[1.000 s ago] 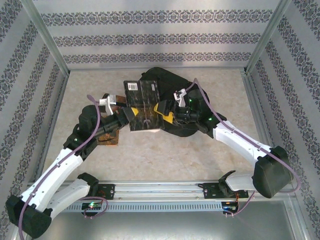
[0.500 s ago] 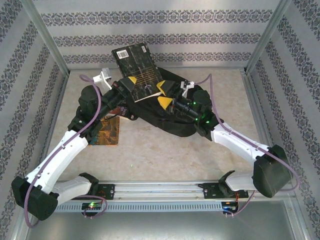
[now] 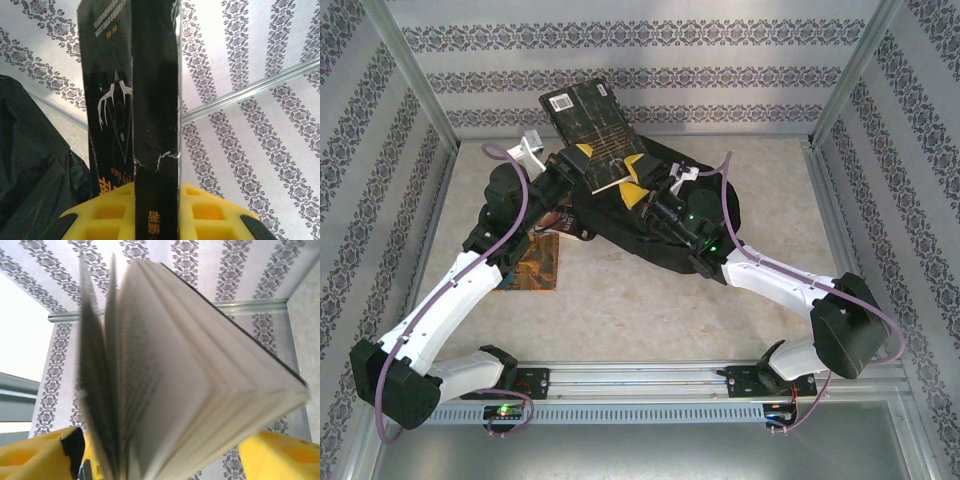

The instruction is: Pack the student bag

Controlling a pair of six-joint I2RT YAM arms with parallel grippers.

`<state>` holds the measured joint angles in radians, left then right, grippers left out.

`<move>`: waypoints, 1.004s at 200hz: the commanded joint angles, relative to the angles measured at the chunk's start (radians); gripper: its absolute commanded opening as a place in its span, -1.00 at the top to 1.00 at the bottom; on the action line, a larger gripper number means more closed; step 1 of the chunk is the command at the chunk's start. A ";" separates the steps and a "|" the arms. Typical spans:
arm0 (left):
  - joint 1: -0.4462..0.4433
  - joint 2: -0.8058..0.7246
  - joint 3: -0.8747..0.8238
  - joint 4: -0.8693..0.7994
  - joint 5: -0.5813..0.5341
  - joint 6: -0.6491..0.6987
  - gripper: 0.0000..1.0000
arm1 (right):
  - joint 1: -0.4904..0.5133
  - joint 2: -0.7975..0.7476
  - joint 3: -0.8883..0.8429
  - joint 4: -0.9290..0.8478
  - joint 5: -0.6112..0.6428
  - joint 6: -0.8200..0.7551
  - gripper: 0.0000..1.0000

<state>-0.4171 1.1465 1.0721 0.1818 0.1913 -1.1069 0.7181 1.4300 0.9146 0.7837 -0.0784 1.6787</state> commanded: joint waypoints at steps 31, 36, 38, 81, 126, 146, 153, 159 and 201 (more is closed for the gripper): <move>-0.025 -0.024 0.021 0.141 -0.060 -0.004 1.00 | 0.024 0.031 0.091 0.111 0.159 -0.103 -0.07; -0.029 -0.024 0.016 0.141 -0.064 -0.005 1.00 | 0.024 0.033 0.096 0.110 0.159 -0.111 -0.03; -0.030 -0.025 0.014 0.140 -0.066 -0.005 1.00 | 0.024 0.034 0.098 0.109 0.161 -0.114 -0.01; -0.053 -0.020 0.000 0.115 -0.090 -0.011 1.00 | 0.024 0.039 0.133 0.086 0.176 -0.183 0.16; -0.079 -0.004 -0.001 0.077 -0.106 -0.013 1.00 | 0.024 0.071 0.178 0.106 0.146 -0.221 0.17; -0.079 -0.009 -0.003 0.059 -0.119 -0.013 1.00 | 0.021 0.070 0.181 0.120 0.133 -0.236 0.16; -0.079 -0.010 -0.003 0.050 -0.121 -0.016 1.00 | 0.019 0.067 0.179 0.119 0.133 -0.244 0.16; -0.079 -0.007 -0.001 0.042 -0.120 -0.018 1.00 | 0.019 0.065 0.177 0.116 0.135 -0.247 0.16; -0.105 0.020 -0.010 0.036 -0.099 -0.037 1.00 | -0.001 0.079 0.185 0.111 0.144 -0.244 0.18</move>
<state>-0.4835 1.1549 1.0718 0.2222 0.0521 -1.1481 0.7319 1.5047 1.0500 0.8047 0.0631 1.4654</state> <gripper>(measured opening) 0.166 0.415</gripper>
